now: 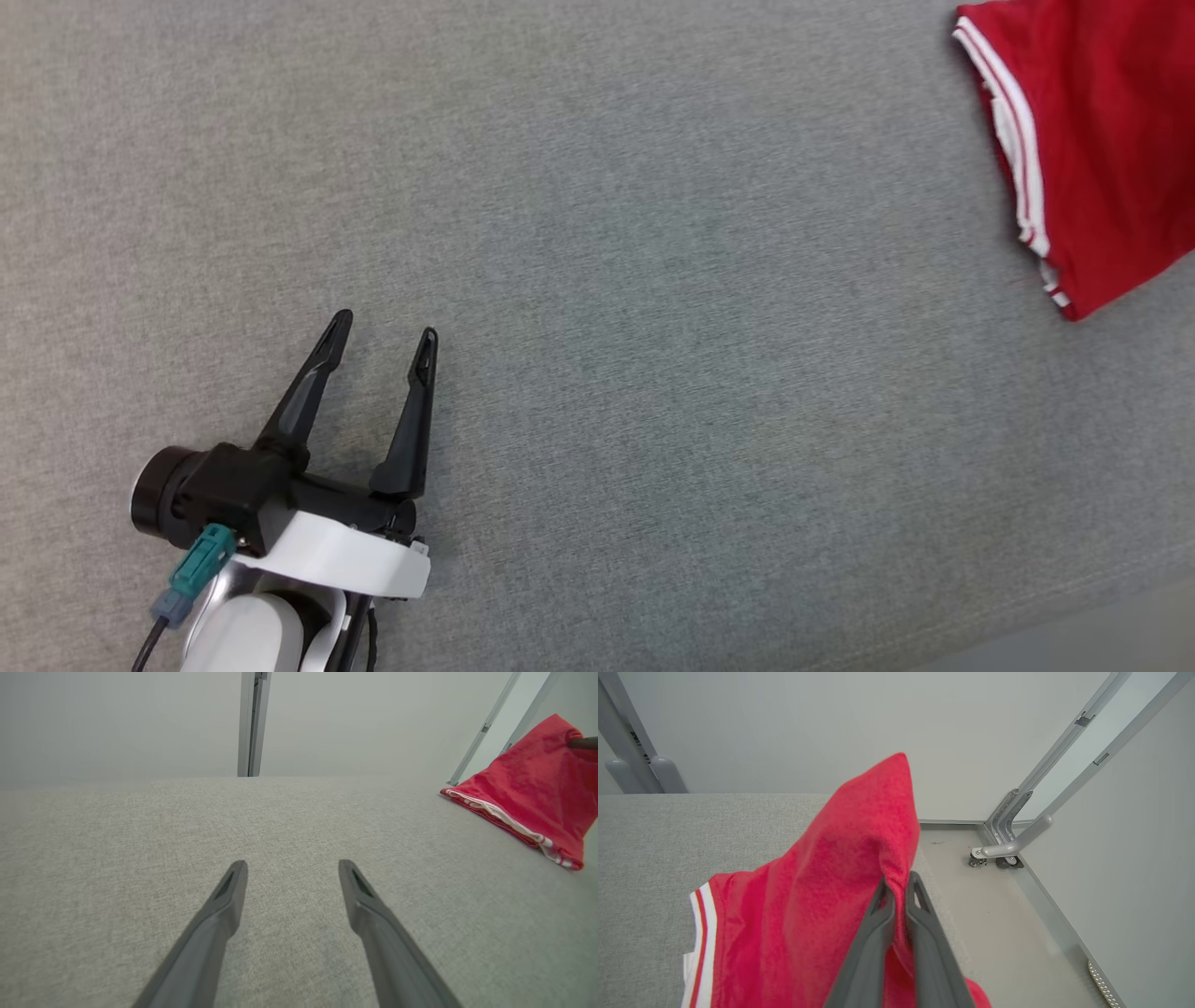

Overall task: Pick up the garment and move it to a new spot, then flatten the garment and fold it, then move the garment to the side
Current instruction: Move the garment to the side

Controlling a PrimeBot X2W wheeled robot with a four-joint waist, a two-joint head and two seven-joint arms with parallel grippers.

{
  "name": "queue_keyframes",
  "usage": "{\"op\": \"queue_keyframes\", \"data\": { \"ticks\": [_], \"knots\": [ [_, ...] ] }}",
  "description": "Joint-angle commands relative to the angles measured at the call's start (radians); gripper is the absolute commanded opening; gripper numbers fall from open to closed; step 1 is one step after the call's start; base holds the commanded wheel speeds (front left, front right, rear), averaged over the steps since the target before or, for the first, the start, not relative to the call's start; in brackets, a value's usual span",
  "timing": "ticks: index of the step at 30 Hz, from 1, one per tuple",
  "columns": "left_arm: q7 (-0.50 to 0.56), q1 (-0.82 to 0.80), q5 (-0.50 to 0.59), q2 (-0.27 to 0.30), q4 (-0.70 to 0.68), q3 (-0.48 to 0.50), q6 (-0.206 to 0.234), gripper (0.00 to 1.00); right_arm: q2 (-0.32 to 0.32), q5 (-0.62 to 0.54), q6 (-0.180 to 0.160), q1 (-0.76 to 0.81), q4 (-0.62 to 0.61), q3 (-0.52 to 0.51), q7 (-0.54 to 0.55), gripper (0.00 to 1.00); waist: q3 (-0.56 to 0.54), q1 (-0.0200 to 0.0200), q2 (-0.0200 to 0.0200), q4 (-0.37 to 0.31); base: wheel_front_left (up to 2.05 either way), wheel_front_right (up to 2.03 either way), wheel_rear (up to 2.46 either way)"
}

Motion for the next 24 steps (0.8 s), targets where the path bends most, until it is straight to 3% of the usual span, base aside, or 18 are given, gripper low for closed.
{"op": "queue_keyframes", "data": {
  "ticks": [1,2,3,12,24],
  "knots": [
    [-0.001,-0.023,0.006,0.004,-0.007,-0.002,0.003,1.0,-0.006,-0.02,0.0,-0.018,0.019,-0.012,-0.024,0.46,0.014,0.0,0.0,0.012,0.0,0.0,0.0],
    [0.0,-0.026,0.006,0.005,-0.009,-0.002,0.003,1.0,-0.001,-0.036,0.0,-0.023,0.035,-0.017,-0.039,0.84,0.019,0.0,0.0,0.016,0.0,0.0,0.0],
    [0.0,-0.027,0.006,0.005,-0.01,-0.004,0.003,1.0,0.006,-0.048,0.0,-0.028,0.052,-0.023,-0.055,1.0,0.022,0.0,0.0,0.019,0.0,0.0,0.0],
    [-0.003,-0.036,0.001,0.005,-0.014,-0.012,0.008,1.0,0.07,-0.109,0.0,-0.058,0.141,-0.061,-0.183,1.0,0.028,0.0,0.0,0.033,0.0,0.0,0.0],
    [-0.056,-0.035,-0.032,-0.004,0.037,0.017,0.026,1.0,0.142,-0.102,0.0,-0.01,0.077,-0.021,-0.26,1.0,-0.078,0.0,0.0,0.043,0.0,0.0,0.0]
  ]
}}
